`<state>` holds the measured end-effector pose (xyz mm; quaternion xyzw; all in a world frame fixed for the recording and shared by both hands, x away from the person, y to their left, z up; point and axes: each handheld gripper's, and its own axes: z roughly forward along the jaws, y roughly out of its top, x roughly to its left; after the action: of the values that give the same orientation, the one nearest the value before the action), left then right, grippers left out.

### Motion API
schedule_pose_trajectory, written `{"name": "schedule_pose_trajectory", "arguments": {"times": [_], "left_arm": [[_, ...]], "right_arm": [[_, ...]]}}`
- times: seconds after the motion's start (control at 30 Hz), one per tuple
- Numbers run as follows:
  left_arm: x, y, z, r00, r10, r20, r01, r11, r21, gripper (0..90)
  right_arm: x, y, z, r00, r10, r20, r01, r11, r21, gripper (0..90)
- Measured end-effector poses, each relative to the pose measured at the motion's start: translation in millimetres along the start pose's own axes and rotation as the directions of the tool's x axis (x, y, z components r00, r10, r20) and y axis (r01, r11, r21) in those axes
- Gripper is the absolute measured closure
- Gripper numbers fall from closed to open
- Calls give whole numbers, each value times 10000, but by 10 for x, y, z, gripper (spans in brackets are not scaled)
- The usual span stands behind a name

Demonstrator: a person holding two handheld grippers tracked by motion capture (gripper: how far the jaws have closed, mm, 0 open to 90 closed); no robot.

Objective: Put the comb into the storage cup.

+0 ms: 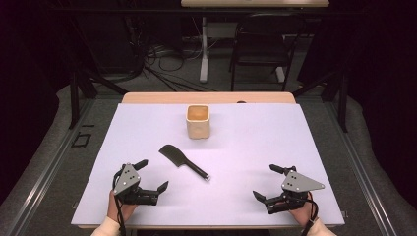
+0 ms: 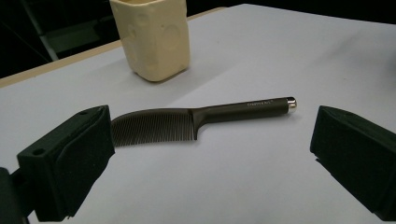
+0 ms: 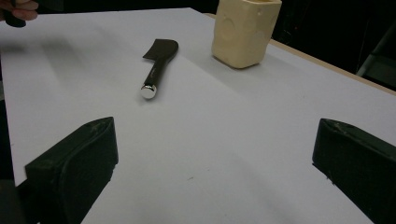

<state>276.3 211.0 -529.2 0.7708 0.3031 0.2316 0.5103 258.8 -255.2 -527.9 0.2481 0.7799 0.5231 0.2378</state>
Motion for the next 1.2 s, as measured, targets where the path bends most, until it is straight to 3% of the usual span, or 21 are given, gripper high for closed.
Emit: {"name": "schedule_pose_trajectory", "arguments": {"times": [1.2], "left_arm": [[-174,210,539,9968,375,700,-395,9988,282,0]], "right_arm": [[3,-4,-4,10000,34,-38,-33,10000,80,0]]}}
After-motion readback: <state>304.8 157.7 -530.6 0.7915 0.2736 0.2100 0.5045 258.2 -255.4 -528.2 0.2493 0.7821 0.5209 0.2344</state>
